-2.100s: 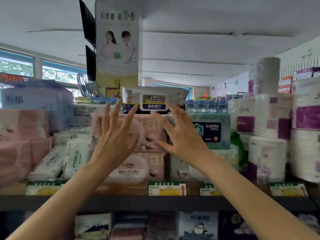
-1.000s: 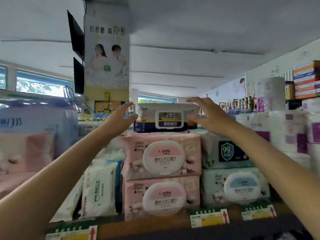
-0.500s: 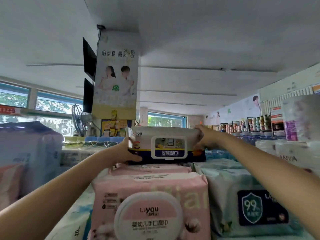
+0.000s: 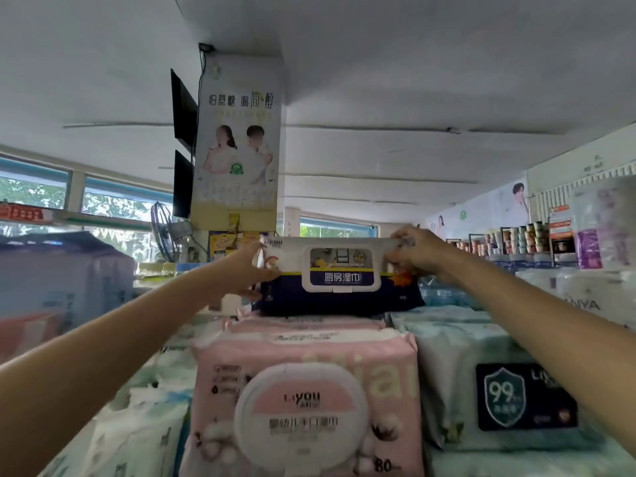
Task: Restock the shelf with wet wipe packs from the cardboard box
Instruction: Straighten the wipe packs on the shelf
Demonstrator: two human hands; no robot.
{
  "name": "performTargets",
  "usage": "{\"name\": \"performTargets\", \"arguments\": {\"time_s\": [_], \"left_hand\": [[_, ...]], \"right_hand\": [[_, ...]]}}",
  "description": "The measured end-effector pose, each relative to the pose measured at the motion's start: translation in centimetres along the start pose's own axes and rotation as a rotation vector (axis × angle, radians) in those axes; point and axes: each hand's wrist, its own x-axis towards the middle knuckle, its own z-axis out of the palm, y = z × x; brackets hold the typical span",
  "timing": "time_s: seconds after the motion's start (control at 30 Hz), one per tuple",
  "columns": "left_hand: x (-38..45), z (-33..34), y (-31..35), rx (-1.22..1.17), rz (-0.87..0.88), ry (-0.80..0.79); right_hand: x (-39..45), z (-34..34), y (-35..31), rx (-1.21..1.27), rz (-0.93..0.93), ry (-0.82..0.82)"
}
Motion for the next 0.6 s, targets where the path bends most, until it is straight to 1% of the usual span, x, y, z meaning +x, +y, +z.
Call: {"name": "performTargets", "arguments": {"time_s": [0.03, 0.1, 0.2, 0.33, 0.47, 0.53, 0.6], "left_hand": [[-0.6, 0.0, 0.1, 0.043, -0.008, -0.025], [-1.5, 0.2, -0.1, 0.087, -0.015, -0.105], [-2.5, 0.0, -0.4, 0.078, -0.026, -0.174], [-2.9, -0.6, -0.5, 0.047, -0.033, -0.099], [-2.9, -0.2, -0.9, -0.032, 0.007, -0.046], [-2.8, -0.1, -1.2, -0.023, 0.007, -0.045], [-2.7, -0.2, -1.5, 0.033, 0.029, -0.04]], "right_hand": [[-0.9, 0.0, 0.1, 0.002, -0.003, -0.023], [-2.3, 0.1, 0.7, -0.054, -0.027, -0.018], [-3.3, -0.3, 1.3, -0.065, -0.054, -0.017], [-3.6, -0.9, 1.1, -0.12, -0.051, -0.081], [-3.9, -0.5, 0.9, -0.184, -0.067, -0.013], [-4.0, 0.0, 0.7, -0.243, -0.061, 0.027], [-4.2, 0.5, 0.4, -0.244, -0.045, 0.017]]}}
